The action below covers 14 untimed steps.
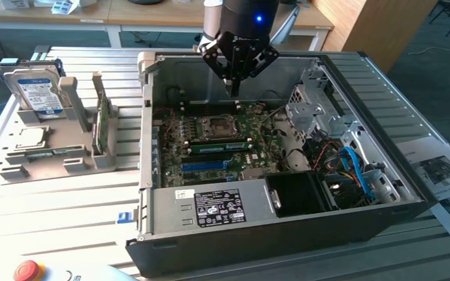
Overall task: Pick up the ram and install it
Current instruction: 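Press down the ram until it locks into place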
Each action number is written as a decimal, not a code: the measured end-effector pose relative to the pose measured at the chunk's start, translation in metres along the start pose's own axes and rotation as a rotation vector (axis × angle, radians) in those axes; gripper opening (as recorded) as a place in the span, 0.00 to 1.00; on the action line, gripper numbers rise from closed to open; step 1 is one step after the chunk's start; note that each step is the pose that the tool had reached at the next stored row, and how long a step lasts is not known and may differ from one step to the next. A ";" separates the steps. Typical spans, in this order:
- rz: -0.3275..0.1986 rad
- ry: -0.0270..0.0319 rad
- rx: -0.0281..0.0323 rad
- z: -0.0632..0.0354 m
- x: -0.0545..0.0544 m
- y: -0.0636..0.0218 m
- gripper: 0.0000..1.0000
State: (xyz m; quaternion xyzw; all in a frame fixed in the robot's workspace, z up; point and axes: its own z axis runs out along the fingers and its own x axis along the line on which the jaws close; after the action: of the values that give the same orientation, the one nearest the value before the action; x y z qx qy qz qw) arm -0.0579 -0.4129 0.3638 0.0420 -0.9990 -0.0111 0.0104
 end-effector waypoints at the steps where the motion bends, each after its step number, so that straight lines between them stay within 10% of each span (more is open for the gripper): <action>1: 0.000 0.0000 0.0000 0.0000 0.000 0.0000 0.11; 14: 0.008 -0.0001 -0.0002 0.0000 0.000 0.0000 0.11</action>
State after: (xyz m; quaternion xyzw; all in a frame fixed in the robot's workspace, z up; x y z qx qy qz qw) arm -0.0579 -0.4129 0.3638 0.0380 -0.9992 -0.0112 0.0104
